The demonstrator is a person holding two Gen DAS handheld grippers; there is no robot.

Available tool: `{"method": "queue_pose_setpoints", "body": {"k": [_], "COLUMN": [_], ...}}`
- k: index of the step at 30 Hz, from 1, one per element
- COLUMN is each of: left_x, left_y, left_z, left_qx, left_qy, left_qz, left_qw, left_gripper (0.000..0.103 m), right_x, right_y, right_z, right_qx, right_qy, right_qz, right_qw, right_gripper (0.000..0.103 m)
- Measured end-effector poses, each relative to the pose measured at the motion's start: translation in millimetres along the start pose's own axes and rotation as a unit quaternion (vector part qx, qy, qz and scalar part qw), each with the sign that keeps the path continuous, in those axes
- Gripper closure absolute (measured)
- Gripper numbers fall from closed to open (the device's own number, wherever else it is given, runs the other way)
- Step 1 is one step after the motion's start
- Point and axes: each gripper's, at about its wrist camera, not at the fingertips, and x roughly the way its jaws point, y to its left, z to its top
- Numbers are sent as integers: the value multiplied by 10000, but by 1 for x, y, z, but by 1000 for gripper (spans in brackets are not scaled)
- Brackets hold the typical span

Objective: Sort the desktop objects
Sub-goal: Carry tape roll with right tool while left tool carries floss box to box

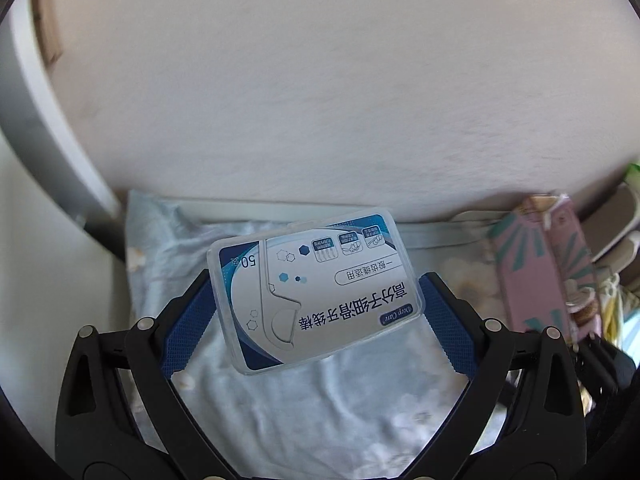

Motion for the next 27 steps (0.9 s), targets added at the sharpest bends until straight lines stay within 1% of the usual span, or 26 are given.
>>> {"method": "queue_pose_setpoints", "body": {"k": [1,4,7,8,9,13,14,15,20,23,27], "left_x": [-1,-2,2,-4,-1,2,-8,-9,0,11,26], "left_y": [-18,-44,-73,-75,-85,-122,-126,-136,-190,-228,-269], "left_z": [4,10,14,16,17,15,23,26,30,33,35], "left_qx": [37,250,428,460,502,783,882,957,1346,1597,1775], "left_qy": [-9,-57,-10,9,34,89,91,79,147,231,301], "left_qz": [-28,-138,-259,-299,-348,-565,-626,-678,-953,-982,-1191], "left_qw": [10000,9996,9987,9985,9981,9953,9941,9931,9862,9820,9764], "left_gripper": [5,5,5,5,5,5,5,5,5,5,5], "right_x": [-7,-17,-32,-37,-40,-63,-67,-75,-99,-109,-119], "right_y": [-10,-30,-48,-53,-57,-86,-93,-99,-145,-163,-187], "right_z": [4,12,18,18,18,17,17,17,6,-5,-22], "right_qx": [141,414,470,483,505,742,777,813,1122,1127,1341], "right_qy": [-25,38,62,50,43,-66,-72,-64,-31,58,93], "right_qz": [-12,106,-80,-148,-178,-400,-461,-514,-822,-1140,-1246], "right_qw": [9999,9991,9988,9987,9986,9964,9959,9953,9903,9870,9831], "right_gripper": [64,64,64,64,64,64,64,64,64,64,64]}}
